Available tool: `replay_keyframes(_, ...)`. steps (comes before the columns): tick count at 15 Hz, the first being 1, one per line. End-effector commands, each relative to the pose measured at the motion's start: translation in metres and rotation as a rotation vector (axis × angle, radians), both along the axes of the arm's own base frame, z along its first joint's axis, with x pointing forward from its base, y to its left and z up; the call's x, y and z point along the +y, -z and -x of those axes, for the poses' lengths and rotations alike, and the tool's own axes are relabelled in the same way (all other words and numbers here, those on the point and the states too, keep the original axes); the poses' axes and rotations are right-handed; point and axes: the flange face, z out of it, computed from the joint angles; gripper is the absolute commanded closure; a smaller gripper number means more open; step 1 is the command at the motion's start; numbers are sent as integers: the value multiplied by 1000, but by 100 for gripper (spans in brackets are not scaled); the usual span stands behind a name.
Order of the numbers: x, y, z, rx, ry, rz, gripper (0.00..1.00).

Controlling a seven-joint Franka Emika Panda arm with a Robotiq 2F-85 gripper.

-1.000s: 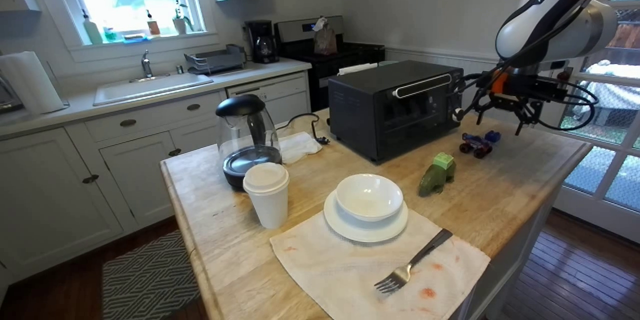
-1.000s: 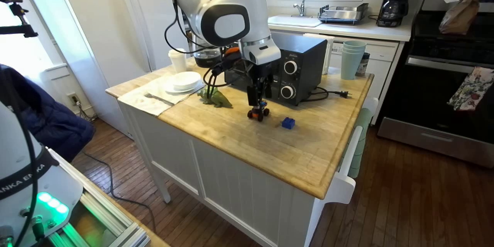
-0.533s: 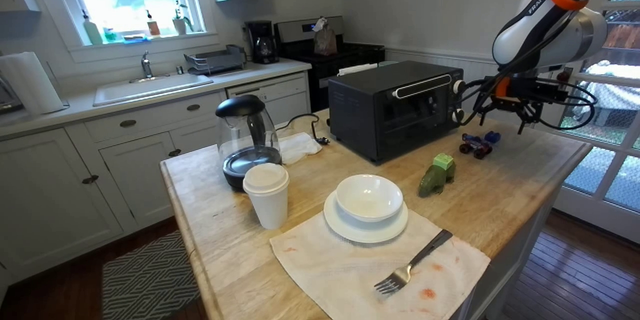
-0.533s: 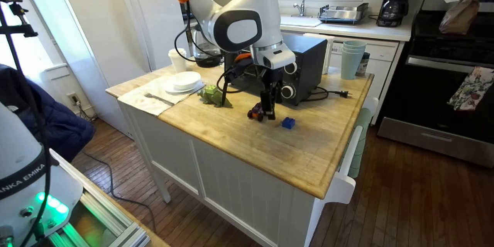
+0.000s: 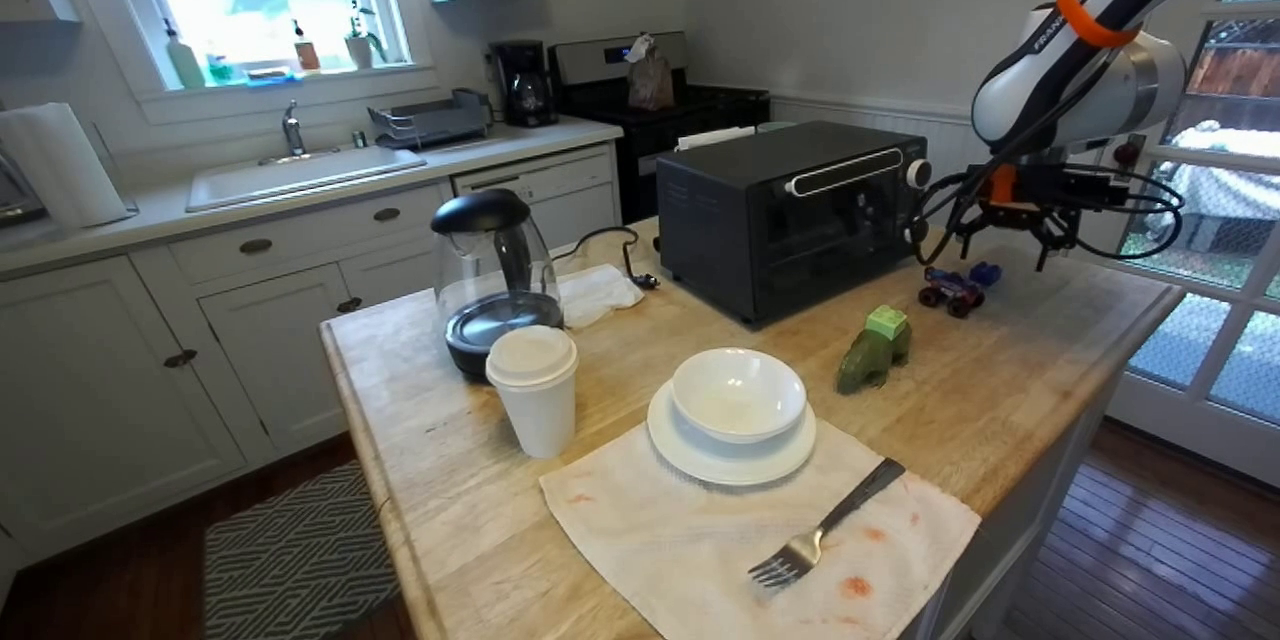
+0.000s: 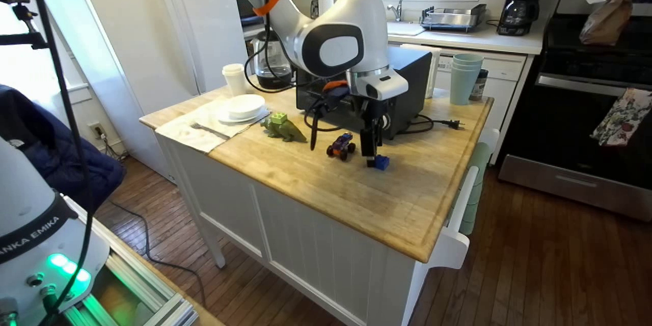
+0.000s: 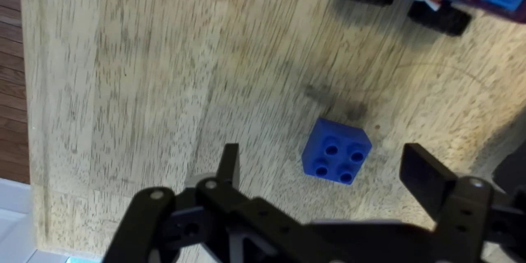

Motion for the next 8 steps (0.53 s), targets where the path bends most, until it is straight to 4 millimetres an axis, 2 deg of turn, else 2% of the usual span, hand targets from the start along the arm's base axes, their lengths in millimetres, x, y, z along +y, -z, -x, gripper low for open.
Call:
replay_keyframes(1, -18, 4, -9, 19, -30, -37, 0)
replay_keyframes(8, -30, 10, -15, 53, -43, -94, 0)
